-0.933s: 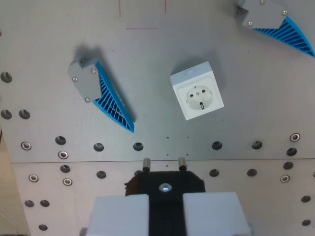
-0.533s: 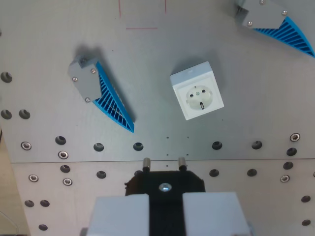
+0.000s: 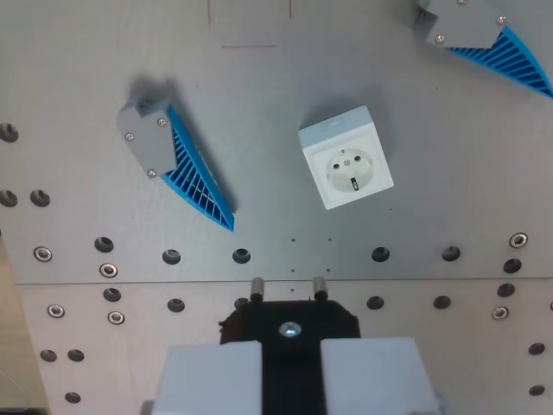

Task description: Move above the white socket

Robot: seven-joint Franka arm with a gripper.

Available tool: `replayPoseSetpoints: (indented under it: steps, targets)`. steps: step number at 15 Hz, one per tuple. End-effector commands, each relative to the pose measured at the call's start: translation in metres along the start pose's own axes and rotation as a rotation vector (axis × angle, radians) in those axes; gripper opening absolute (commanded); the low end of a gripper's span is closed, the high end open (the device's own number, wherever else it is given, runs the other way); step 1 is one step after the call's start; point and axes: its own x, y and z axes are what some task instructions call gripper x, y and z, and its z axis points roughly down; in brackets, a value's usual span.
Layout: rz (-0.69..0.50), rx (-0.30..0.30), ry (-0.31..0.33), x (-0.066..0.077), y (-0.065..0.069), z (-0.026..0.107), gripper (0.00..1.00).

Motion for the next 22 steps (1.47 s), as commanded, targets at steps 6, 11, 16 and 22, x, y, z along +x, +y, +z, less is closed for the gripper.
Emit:
replayPoseSetpoints:
  steps: [6,11,16,22]
  targets:
    - [-0.08,0.003,0.061,-0.006,0.007,0.024,0.0]
    - [-0.119,-0.001,0.084,-0.013,0.013,0.047,0.0]
    - [-0.169,-0.008,0.075,-0.021,0.019,0.072,0.0]
    - [-0.23,-0.014,0.061,-0.031,0.027,0.103,0.0]
